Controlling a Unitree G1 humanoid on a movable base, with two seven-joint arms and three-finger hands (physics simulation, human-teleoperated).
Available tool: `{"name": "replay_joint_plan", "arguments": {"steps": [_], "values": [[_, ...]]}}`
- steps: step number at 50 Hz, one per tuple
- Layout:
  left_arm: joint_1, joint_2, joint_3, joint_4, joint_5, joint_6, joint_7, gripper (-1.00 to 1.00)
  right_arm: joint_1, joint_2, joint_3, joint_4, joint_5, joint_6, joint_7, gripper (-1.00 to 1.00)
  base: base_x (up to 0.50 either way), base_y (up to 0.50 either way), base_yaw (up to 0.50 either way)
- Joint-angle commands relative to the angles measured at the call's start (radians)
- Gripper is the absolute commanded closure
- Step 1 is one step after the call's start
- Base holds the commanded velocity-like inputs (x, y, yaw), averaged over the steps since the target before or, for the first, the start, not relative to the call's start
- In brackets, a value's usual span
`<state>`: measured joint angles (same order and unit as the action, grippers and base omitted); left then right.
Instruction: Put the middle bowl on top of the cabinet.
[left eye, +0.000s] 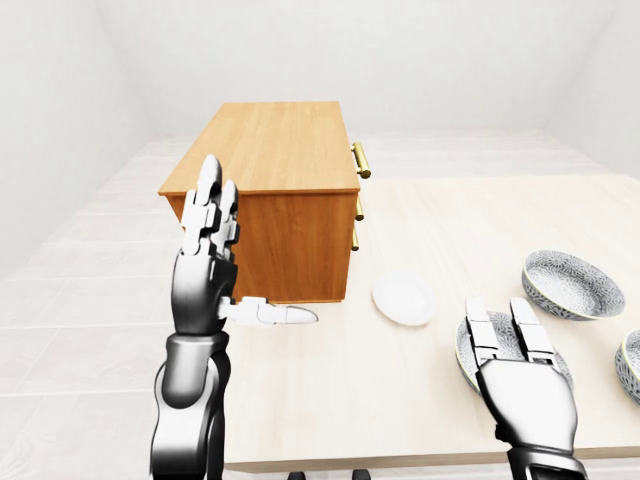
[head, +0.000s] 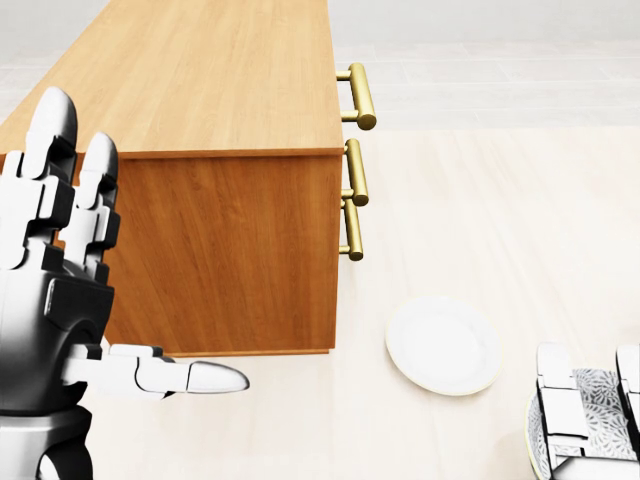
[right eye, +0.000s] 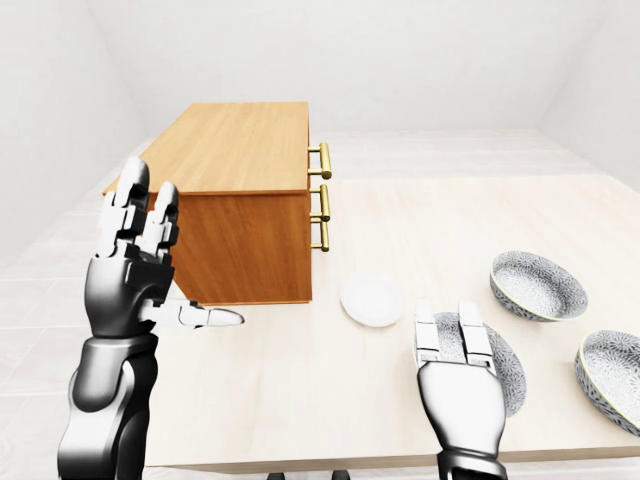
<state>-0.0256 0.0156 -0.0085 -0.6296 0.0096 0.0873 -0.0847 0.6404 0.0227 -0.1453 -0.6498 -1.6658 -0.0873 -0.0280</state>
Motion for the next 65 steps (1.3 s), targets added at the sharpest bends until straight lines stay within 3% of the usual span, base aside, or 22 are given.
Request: {"name": "replay_joint_plan", "arguments": {"steps": [1, 22, 24, 26, 32, 45, 65], "values": [[-0.003, 0.000, 0.000, -0.005, 0.001, 0.000, -0.001, -1.00, -0.008, -0.002, -0.001, -0.003, 0.008, 0.000, 0.046, -1.00, 0.00, 0.00, 0.00], [0.000, -0.001, -0.001, -0.008, 0.001, 0.000, 0.000, -1.00, -0.009, -0.009, 0.006, 0.002, -0.023, 0.000, 0.057, -1.00, 0.00, 0.00, 0.00], [0.042, 0.008, -0.024, -0.018, 0.017, 0.000, -0.012, -1.00, 0.003, -0.008, 0.016, 0.038, -0.025, 0.000, 0.005, -1.00, 0.00, 0.00, 0.00], [0.049, 0.003, -0.004, -0.014, 0.010, 0.000, -0.009, -1.00, 0.001, -0.006, 0.022, 0.081, -0.032, 0.000, -0.041, -1.00, 0.00, 0.00, 0.00], [0.065, 0.016, -0.036, 0.007, 0.067, 0.000, -0.007, -1.00, 0.010, -0.020, 0.023, 0.190, -0.023, 0.000, -0.141, -1.00, 0.00, 0.00, 0.00], [0.080, 0.001, -0.025, -0.005, 0.077, 0.000, -0.017, -1.00, 0.014, -0.051, 0.042, 0.242, -0.001, 0.000, -0.181, -1.00, 0.00, 0.00, 0.00], [0.092, -0.003, -0.034, -0.009, 0.081, 0.000, -0.025, -1.00, -0.006, -0.039, -0.045, 0.310, 0.035, 0.000, -0.215, -1.00, 0.00, 0.00, 0.00]]}}
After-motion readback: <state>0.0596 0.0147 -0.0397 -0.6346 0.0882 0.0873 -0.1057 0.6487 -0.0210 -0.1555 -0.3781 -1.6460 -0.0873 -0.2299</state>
